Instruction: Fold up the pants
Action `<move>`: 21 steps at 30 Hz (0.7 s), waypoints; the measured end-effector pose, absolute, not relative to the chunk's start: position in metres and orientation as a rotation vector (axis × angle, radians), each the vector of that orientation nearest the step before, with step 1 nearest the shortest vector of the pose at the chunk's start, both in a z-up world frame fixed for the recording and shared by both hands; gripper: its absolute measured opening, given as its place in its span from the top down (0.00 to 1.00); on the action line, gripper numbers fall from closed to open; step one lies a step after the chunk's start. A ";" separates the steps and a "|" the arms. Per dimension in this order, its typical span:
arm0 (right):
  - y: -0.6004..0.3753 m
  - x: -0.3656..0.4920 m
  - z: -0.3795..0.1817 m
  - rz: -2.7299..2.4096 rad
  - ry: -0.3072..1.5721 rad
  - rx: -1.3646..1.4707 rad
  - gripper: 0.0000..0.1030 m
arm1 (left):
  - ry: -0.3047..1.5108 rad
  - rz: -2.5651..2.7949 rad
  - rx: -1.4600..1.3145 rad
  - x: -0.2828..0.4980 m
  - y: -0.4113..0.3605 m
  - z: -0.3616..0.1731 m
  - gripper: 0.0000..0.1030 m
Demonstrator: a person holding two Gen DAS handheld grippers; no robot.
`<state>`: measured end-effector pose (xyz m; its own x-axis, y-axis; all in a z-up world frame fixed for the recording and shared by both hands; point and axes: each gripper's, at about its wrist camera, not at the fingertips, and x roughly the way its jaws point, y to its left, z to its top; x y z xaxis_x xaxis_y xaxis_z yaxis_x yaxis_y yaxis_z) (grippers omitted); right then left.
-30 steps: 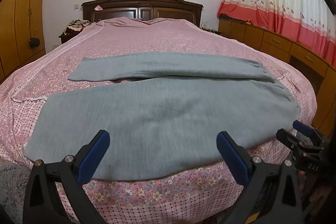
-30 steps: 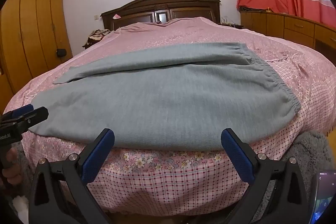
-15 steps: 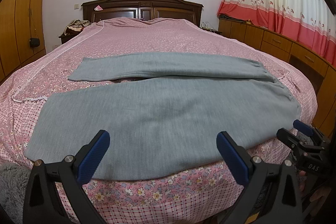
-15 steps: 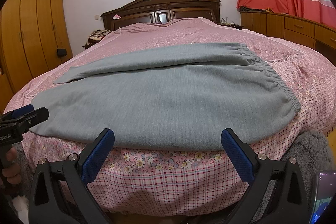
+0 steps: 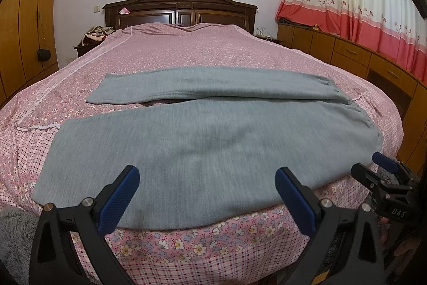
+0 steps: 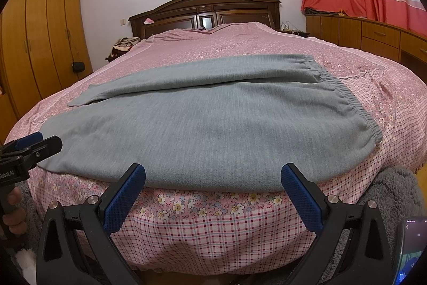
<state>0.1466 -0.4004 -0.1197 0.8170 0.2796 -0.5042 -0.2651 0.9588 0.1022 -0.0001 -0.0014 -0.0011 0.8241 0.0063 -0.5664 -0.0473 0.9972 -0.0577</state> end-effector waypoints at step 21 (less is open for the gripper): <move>-0.395 0.146 -0.121 0.293 0.549 0.027 0.00 | 0.613 0.022 -0.064 0.003 -0.005 -0.001 0.00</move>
